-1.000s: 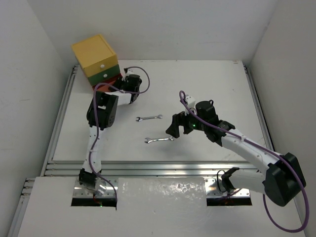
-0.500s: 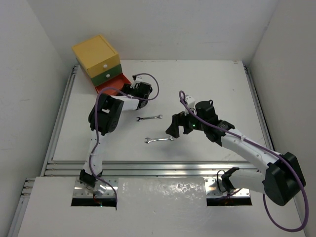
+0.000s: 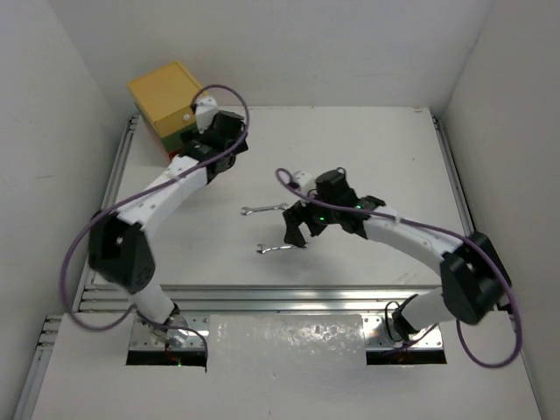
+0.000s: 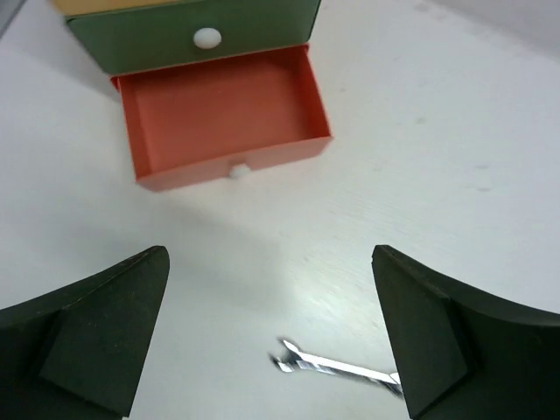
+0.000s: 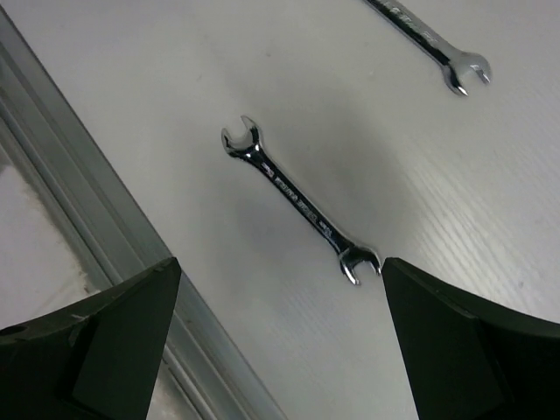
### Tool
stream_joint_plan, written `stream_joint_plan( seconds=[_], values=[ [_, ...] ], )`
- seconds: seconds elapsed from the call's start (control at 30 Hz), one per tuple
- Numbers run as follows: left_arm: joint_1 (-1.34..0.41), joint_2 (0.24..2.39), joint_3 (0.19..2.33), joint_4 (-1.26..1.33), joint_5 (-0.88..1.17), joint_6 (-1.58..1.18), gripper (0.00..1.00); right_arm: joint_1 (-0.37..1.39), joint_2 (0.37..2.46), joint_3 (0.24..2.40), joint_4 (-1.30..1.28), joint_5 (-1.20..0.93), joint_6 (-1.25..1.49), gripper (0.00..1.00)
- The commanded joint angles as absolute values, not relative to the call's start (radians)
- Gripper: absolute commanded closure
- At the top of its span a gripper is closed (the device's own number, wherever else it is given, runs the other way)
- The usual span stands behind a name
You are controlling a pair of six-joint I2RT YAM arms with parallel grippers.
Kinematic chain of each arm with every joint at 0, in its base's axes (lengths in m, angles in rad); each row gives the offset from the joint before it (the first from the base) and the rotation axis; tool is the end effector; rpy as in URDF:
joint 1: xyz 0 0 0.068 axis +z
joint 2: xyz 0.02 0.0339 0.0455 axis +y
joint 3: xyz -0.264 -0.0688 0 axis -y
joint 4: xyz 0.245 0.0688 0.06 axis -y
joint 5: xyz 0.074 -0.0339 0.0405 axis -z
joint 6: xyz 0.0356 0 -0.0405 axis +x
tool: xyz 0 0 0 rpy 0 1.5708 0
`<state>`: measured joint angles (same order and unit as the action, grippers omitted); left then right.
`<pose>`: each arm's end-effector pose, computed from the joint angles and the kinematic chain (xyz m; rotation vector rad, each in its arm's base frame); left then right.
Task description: Sort the tools into containers
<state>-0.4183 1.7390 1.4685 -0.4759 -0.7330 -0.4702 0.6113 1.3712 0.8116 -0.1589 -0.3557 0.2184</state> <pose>0.3661 -0.1367 0.2979 -0.4045 2.0782 0.3313 0.2287 0.1754 0.2224 -0.6523 2.2869 0.8236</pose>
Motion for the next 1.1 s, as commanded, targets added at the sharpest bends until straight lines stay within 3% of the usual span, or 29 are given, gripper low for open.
stream_joint_plan(
  seconds=[0.0, 0.03, 0.2, 0.33, 0.6, 0.87, 1.07],
  values=[
    [-0.419, 1.498, 1.396, -0.646, -0.588, -0.739, 0.00, 0.739, 1.540, 1.024, -0.349, -0.243, -0.058, 0.02],
    [-0.414, 1.373, 1.338, -0.673, -0.519, -0.715, 0.00, 0.794, 1.672, 1.133, -0.512, -0.147, -0.148, 0.07],
    [-0.413, 1.127, 1.212, -0.661, -0.430, -0.575, 0.00, 0.824, 1.837, 1.268, -0.578, -0.068, -0.236, 0.19],
    [-0.411, 0.965, 1.097, -0.621, -0.399, -0.486, 0.00, 0.825, 1.934, 1.336, -0.598, -0.008, -0.281, 0.40],
    [-0.411, 0.816, 0.937, -0.537, -0.264, -0.434, 0.00, 0.825, 2.055, 1.351, -0.618, -0.026, -0.353, 0.55],
    [-0.411, 0.807, 0.901, -0.520, -0.252, -0.448, 0.00, 0.825, 2.128, 1.319, -0.644, -0.164, -0.341, 1.00],
    [-0.411, 0.741, 0.870, -0.529, -0.261, -0.518, 0.00, 0.818, 2.031, 1.293, -0.598, -0.183, -0.252, 1.00]
  ],
)
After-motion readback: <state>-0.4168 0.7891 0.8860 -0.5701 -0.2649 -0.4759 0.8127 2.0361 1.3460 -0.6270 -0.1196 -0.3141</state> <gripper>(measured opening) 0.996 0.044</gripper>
